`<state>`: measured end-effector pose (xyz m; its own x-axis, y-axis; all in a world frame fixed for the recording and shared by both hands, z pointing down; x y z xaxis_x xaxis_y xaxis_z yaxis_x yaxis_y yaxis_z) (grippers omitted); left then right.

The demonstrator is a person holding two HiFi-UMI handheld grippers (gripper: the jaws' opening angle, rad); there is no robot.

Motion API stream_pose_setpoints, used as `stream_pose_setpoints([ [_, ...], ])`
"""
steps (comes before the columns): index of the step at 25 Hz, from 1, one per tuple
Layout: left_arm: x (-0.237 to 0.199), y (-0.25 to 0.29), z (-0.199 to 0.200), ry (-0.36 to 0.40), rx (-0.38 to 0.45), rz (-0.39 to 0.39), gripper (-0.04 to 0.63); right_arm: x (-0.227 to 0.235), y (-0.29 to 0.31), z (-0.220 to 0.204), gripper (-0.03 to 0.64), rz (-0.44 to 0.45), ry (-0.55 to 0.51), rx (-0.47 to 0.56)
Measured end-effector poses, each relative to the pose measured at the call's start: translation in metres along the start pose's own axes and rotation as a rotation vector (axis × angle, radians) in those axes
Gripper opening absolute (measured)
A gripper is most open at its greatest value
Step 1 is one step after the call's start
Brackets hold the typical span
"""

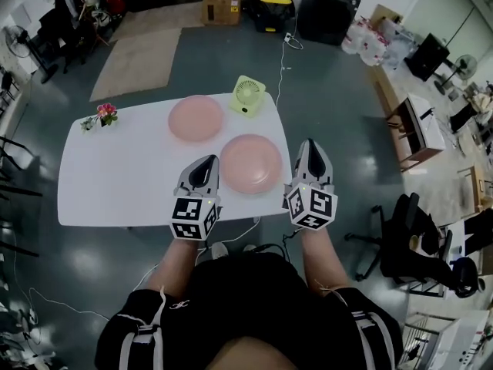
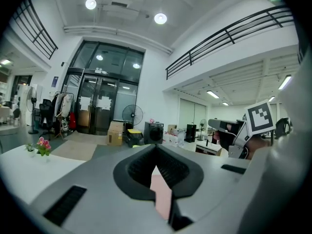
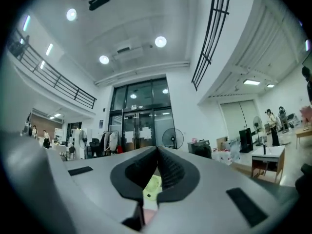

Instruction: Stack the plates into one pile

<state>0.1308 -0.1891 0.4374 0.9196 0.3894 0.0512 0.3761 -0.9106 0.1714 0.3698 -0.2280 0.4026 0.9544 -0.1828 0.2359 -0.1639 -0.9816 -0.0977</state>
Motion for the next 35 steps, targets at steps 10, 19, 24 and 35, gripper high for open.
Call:
stream_pose_setpoints([
  [10, 0.037, 0.022, -0.001, 0.003, -0.037, 0.009, 0.011, 0.038, 0.001, -0.007, 0.015, 0.017, 0.057, -0.061],
  [19, -0.012, 0.017, -0.011, 0.028, -0.022, -0.040, 0.011, -0.023, 0.018, -0.036, 0.015, 0.016, 0.088, -0.075],
  [24, -0.107, -0.013, -0.026, 0.044, -0.019, -0.080, 0.011, -0.119, 0.041, -0.064, 0.015, -0.014, 0.091, -0.063],
  [35, -0.327, -0.065, -0.022, 0.043, -0.022, -0.159, 0.011, -0.323, 0.099, -0.117, 0.015, -0.100, 0.091, -0.085],
])
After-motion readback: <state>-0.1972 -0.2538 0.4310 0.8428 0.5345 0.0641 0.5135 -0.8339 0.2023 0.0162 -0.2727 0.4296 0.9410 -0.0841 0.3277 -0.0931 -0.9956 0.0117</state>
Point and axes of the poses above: the fingertips, and each gripper's own axes: y forward along the fingers, x to its right, z out of its top, the point moved 3 cm from there along -y, backward along the fingers, and after that the axes turned 8 degrees about y, right-handed, at the moved point
